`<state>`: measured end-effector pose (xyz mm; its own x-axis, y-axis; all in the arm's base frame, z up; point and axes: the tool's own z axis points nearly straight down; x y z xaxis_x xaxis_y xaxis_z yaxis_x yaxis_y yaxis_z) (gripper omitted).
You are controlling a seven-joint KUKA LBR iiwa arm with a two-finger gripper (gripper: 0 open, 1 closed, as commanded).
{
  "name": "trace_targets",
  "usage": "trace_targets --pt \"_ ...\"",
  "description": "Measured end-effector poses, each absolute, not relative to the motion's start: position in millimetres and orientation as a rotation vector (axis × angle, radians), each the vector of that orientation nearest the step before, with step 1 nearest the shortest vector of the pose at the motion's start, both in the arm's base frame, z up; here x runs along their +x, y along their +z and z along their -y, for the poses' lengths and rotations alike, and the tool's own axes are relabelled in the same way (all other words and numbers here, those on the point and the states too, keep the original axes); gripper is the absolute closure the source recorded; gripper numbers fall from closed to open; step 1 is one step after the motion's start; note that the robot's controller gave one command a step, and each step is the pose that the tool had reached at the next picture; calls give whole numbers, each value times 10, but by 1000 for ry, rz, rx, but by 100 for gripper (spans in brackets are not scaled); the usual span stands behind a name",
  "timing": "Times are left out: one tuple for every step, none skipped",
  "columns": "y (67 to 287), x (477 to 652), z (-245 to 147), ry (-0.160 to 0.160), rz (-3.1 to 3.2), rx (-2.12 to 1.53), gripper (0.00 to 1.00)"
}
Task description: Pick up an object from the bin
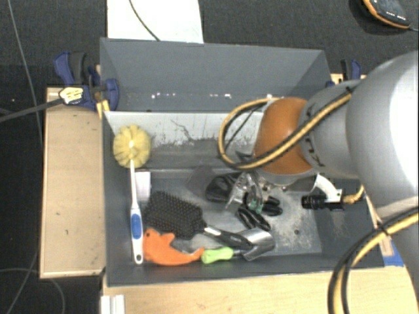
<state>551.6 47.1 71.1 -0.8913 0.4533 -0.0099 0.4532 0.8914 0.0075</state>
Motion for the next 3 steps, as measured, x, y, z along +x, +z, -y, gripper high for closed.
trace_targets --pt "711 5516 -470 8 -3044 729 100" --pt "742 5504 -469 6 -3047 729 100" --pt "935 5480 -466 2 -3056 727 100"
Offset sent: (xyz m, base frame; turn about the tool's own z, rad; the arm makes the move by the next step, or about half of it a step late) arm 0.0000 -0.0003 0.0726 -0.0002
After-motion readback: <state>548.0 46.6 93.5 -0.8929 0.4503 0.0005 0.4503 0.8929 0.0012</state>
